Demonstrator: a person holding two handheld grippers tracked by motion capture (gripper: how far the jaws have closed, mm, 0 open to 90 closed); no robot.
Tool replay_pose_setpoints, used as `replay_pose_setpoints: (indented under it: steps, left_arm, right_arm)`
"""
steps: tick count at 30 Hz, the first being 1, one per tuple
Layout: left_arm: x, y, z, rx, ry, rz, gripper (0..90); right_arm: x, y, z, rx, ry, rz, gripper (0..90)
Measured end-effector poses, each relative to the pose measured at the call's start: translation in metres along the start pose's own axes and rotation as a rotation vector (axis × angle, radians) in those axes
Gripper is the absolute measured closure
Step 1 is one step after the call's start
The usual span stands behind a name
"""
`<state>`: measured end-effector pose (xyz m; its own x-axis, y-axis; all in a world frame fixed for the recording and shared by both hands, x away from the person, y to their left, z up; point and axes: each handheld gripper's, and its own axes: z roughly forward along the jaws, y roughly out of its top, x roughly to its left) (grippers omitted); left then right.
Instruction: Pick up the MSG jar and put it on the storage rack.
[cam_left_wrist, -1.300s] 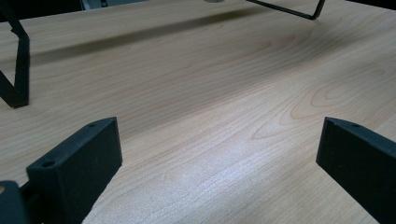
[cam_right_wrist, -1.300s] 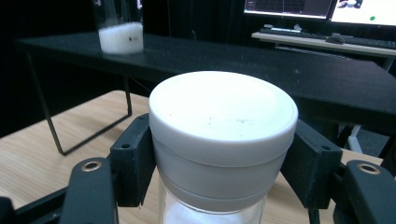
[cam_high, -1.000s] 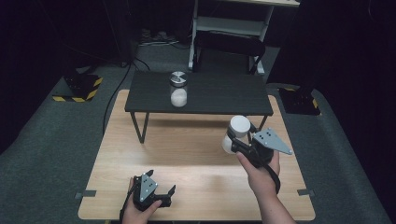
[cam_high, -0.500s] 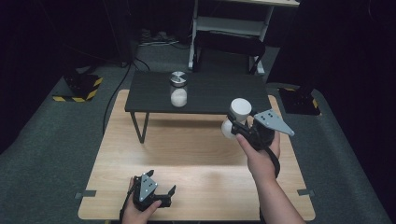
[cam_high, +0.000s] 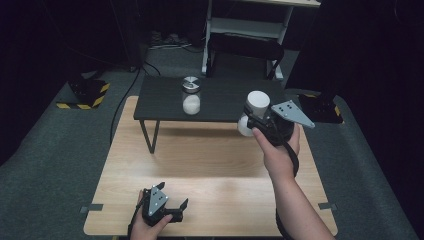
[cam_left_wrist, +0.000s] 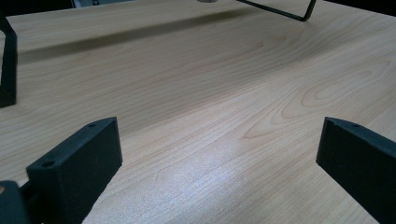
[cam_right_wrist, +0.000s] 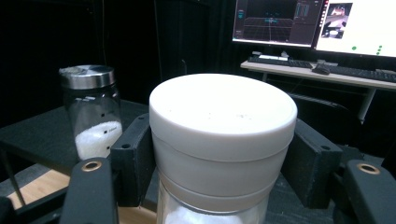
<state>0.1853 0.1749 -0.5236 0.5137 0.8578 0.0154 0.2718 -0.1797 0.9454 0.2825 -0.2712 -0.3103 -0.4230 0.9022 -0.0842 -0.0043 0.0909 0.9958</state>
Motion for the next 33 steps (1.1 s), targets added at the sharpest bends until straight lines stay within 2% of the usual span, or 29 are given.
replay_pose_setpoints:
  steps: [11,21,33]
  left_arm:
    - [0.001,0.0,-0.001,-0.001,-0.004,-0.004,0.6]
    - [0.002,-0.001,-0.001,-0.004,-0.008,-0.01,0.6]
    - [0.003,-0.001,-0.001,-0.005,-0.012,-0.006,0.6]
  right_arm:
    - [-0.002,0.012,0.021,0.01,-0.017,0.011,33.7]
    - [-0.002,0.021,0.049,0.032,-0.045,-0.002,33.7]
    - [0.0,0.031,0.074,0.052,-0.063,-0.035,33.7]
